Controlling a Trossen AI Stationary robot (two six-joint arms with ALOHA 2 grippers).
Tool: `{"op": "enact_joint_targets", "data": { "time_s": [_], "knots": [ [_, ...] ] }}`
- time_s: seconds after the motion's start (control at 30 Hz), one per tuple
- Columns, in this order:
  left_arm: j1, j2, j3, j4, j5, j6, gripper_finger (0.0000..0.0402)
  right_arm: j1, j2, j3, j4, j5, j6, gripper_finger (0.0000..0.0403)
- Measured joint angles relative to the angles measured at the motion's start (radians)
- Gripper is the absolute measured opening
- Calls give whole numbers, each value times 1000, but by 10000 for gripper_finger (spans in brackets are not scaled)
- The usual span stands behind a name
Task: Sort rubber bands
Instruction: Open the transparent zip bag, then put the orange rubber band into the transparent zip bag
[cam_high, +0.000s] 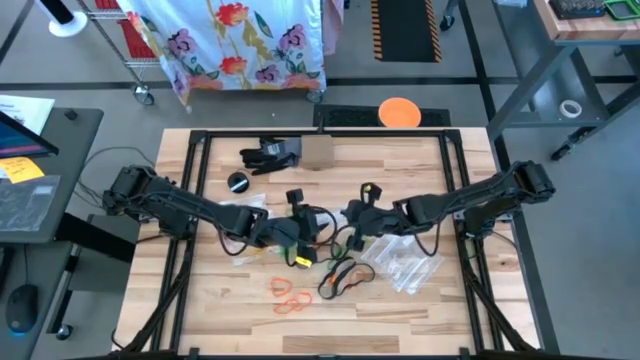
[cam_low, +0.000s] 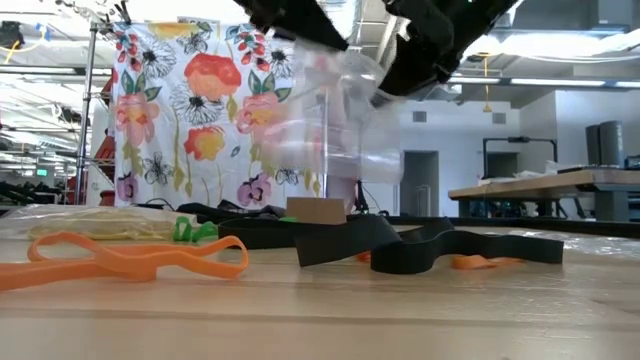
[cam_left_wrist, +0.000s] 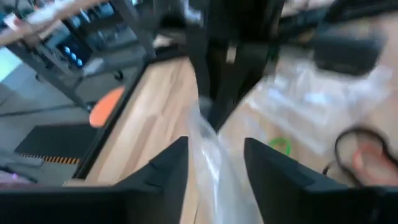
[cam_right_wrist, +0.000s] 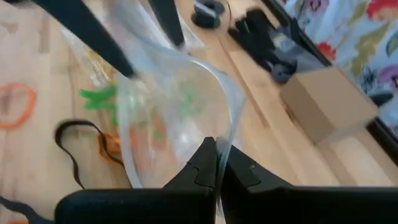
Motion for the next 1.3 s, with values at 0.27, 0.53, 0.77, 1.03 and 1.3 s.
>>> {"op": "enact_joint_targets", "data": {
  "time_s": [0.27,0.53,0.77,1.03,1.3],
  "knots": [
    [-63,-43,1,109,-72,88,185,-37,0,2,-110,-67,131,0],
    [-125,-79,1,-79,-60,136,187,-71,0,2,-138,-99,196,0],
    [-91,-69,0,-322,-59,-37,187,-113,0,-5,-150,-119,164,0],
    [-70,-66,-22,-410,-30,-186,187,-267,-103,-137,-13,-265,55,0],
    [-53,-66,-114,-309,22,-185,187,-473,-269,-327,95,-506,93,0]
  ]
}}
